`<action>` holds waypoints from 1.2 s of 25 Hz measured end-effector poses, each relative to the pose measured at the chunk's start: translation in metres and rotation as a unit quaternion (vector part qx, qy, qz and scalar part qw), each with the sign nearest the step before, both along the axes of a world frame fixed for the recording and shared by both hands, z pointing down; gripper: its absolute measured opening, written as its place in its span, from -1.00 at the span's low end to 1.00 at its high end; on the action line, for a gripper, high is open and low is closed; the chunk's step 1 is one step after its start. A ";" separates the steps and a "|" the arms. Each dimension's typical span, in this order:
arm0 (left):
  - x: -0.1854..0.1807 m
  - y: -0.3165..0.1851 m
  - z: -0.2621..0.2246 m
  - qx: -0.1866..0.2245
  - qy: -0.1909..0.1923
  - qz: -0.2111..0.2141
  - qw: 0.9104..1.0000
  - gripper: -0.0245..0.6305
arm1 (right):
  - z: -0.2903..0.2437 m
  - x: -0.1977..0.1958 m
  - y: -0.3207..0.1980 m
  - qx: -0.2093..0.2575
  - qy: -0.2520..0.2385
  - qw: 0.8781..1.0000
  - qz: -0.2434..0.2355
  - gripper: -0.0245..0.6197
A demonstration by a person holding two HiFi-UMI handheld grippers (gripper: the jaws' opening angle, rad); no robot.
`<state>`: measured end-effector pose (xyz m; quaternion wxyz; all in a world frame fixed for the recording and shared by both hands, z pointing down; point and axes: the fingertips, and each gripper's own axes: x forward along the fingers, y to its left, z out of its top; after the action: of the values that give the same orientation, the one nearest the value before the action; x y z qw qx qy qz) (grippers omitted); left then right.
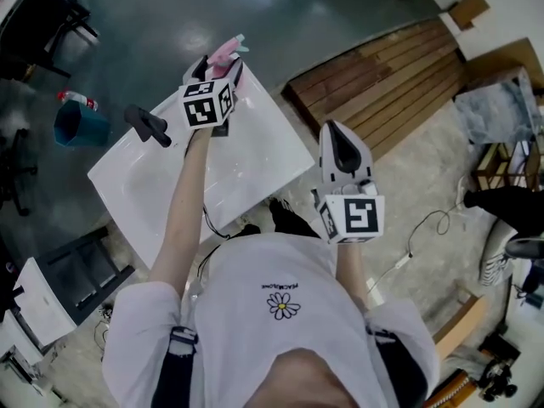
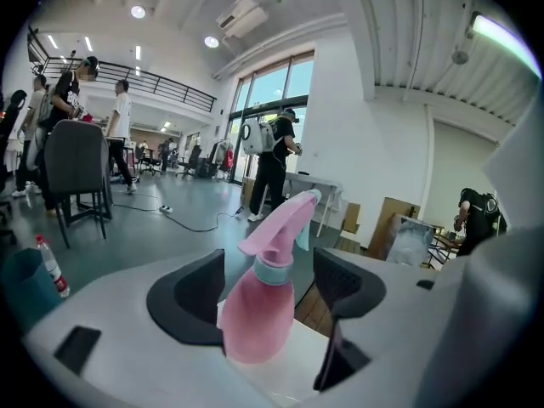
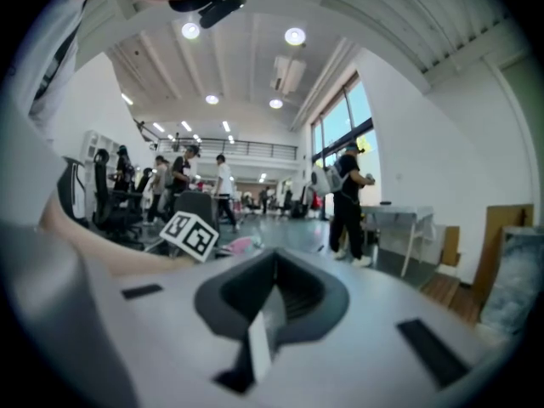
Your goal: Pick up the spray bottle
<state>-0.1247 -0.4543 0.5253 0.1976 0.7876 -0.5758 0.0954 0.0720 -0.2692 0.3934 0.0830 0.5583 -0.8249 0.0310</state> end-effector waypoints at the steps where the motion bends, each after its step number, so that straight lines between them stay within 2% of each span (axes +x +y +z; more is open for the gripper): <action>1: 0.000 -0.002 0.003 -0.004 0.000 0.001 1.000 0.08 | 0.001 0.002 -0.001 -0.002 0.001 1.000 0.002 -0.83; 8: 0.003 -0.010 0.027 -0.033 -0.006 -0.001 0.999 0.08 | 0.007 0.009 -0.005 -0.013 0.003 1.000 0.008 -0.83; 15: 0.005 -0.012 0.047 -0.050 -0.032 0.006 0.998 0.07 | 0.011 0.010 -0.010 -0.016 0.003 1.000 0.002 -0.83; 30: 0.005 -0.015 0.052 -0.036 -0.032 0.019 0.999 0.07 | 0.019 0.003 -0.009 -0.023 -0.003 1.000 -0.007 -0.83</action>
<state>-0.1196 -0.4697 0.5774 0.2060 0.7873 -0.5629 0.1448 0.0752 -0.2786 0.4120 0.0935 0.5502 -0.8282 0.0508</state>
